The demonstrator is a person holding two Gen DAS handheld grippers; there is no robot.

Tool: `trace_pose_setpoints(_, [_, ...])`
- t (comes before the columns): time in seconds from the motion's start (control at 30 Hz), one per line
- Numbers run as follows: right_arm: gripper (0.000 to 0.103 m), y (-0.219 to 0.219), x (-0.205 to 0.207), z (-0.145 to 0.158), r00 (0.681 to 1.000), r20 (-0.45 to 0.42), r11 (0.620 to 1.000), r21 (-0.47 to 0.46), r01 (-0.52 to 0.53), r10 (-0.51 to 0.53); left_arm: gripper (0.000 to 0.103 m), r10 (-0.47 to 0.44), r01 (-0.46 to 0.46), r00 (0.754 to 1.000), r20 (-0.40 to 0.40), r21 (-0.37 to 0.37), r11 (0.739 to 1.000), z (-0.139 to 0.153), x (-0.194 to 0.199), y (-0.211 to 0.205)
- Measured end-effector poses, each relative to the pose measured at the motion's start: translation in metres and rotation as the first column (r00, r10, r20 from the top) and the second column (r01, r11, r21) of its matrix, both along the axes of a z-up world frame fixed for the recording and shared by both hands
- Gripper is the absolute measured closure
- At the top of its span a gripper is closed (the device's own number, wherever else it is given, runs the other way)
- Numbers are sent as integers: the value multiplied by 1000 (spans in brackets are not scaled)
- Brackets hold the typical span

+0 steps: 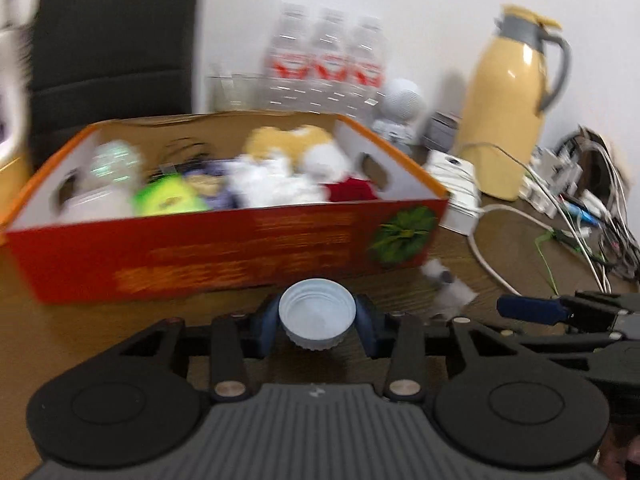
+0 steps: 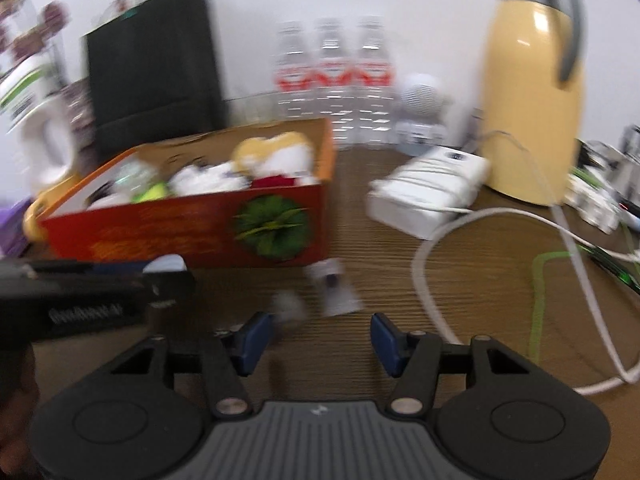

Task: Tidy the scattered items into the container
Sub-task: 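Grasp the white bottle cap with the left tool while the right tool grasps a clear candy, then carry the bottle cap with the left tool while the right tool carries the candy to the box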

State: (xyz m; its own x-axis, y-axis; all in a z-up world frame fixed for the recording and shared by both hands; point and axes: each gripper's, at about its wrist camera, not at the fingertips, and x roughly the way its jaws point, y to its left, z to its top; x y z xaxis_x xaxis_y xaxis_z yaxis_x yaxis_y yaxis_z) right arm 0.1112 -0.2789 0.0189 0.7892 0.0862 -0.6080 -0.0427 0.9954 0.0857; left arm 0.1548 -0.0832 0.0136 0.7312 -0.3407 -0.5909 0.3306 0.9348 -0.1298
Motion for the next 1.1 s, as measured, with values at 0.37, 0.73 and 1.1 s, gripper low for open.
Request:
trace_pose_setpoints(0.37, [51,36,13,-8,996,-1,995,40,-91,92,62,124,-124,992,28,-10,992,10,-31,58])
trace_pose_setpoints(0.73, [90,53,6,-6,992,3,990,-52,-128,129,62,153,-157,983,100,29,987,20,-60,63])
trace_pose_setpoints(1.1, [90,85,-92,51,956,193,976,-46,-214,219,62,176,-215,944,279,116,970,40,-152,65])
